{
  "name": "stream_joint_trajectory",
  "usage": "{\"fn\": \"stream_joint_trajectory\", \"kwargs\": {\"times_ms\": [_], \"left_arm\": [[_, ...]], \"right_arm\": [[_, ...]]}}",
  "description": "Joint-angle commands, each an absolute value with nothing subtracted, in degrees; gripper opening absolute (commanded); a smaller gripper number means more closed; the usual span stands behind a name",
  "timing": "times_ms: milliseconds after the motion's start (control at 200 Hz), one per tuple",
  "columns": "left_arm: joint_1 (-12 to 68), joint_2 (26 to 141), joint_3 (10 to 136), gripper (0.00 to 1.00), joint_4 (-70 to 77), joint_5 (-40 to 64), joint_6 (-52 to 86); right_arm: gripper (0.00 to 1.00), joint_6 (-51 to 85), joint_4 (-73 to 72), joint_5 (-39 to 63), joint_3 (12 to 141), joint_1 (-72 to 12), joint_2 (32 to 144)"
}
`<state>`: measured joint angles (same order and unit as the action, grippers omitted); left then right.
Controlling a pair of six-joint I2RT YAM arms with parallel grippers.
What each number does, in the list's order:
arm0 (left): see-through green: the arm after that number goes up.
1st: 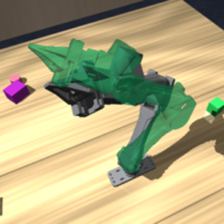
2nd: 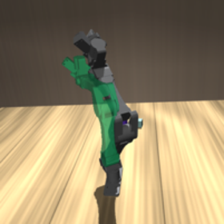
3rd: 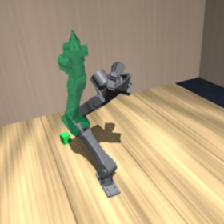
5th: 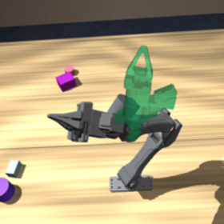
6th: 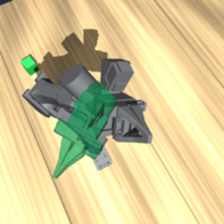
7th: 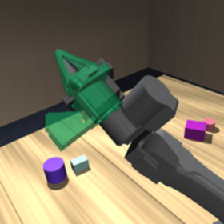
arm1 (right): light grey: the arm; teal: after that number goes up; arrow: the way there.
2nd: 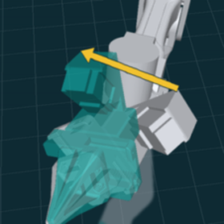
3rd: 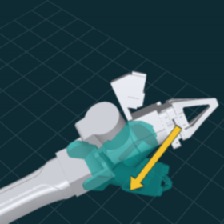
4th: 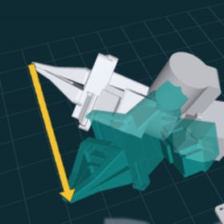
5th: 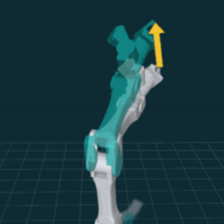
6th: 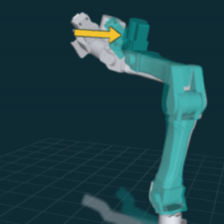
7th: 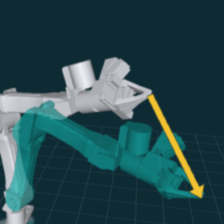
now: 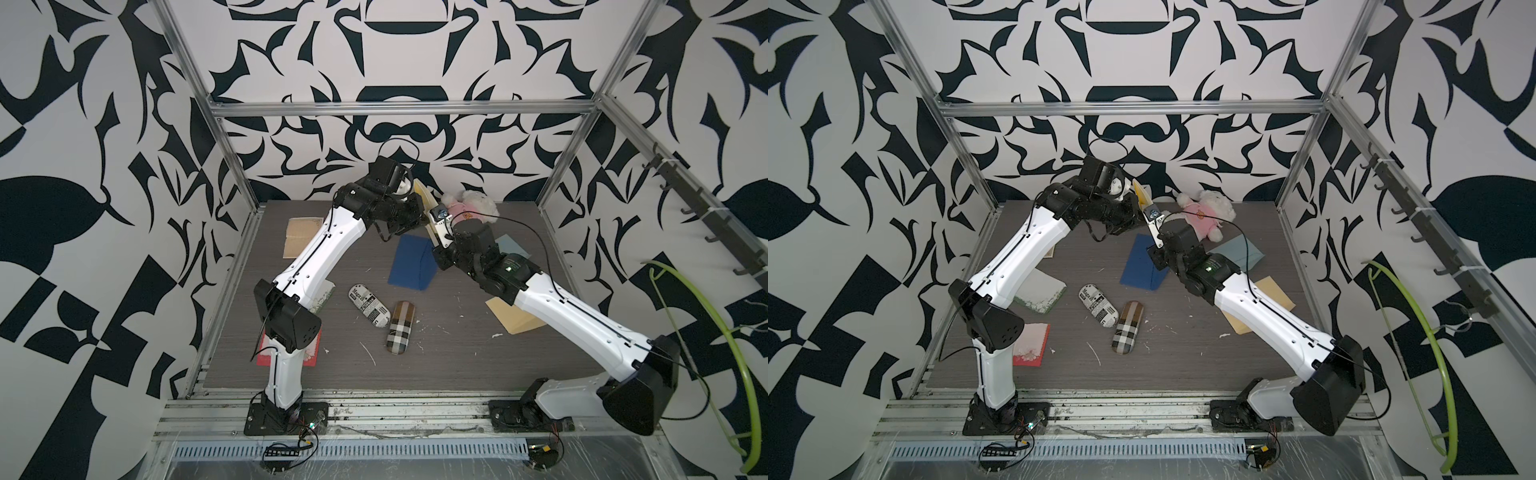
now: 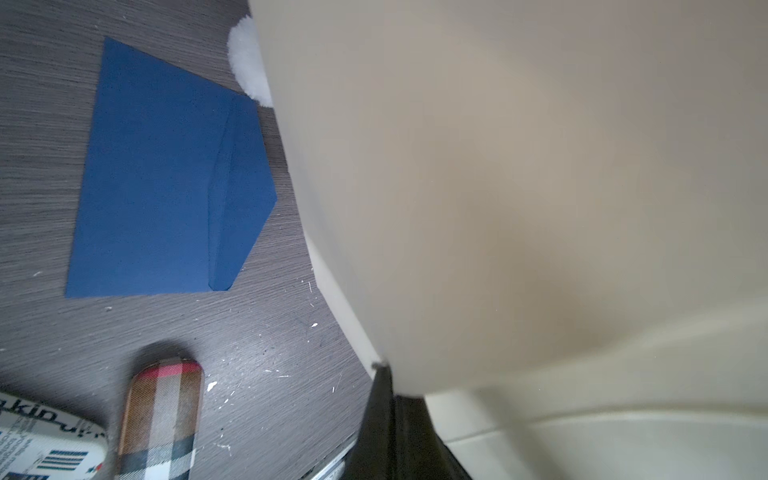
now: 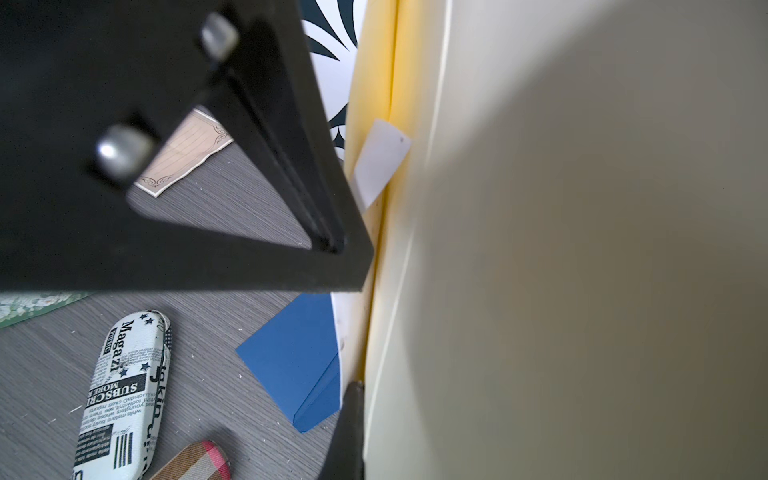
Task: Take the letter paper out of the envelope
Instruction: Take out the letter paper from the envelope.
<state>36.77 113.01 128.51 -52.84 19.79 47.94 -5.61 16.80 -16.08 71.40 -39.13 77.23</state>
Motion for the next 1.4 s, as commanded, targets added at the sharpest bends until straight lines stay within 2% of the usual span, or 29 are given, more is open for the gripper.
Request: {"fn": "stream_joint_trajectory", "kwargs": {"times_ms": [0,310,515,910,1194,1289,1394], "left_arm": [[37.09,113.27,130.27,0.01,-53.2,20.45,48.11],[37.77,112.14,129.53,0.0,-51.36,22.84,50.56],[37.8,112.49,129.43,0.0,-50.85,23.62,51.05],[37.12,112.98,133.44,0.0,-51.61,22.63,50.09],[34.86,110.43,131.82,0.0,-43.15,24.3,52.3],[33.87,108.98,128.65,0.0,-40.32,24.13,52.03],[32.55,107.57,124.31,0.0,-37.44,25.46,52.25]], "right_arm": [[0.0,-4.8,15.6,-15.98,72.69,-38.74,77.83],[0.0,-0.96,21.15,-6.97,73.27,-33.19,80.94],[0.0,0.38,23.69,-3.81,73.83,-33.21,81.16],[0.0,12.12,27.58,8.77,72.71,-28.89,79.73],[0.0,24.11,36.37,8.01,70.06,-26.96,78.02],[0.0,28.86,37.9,5.9,65.77,-26.73,75.18],[0.0,34.66,36.62,8.14,60.19,-25.57,70.45]]}}
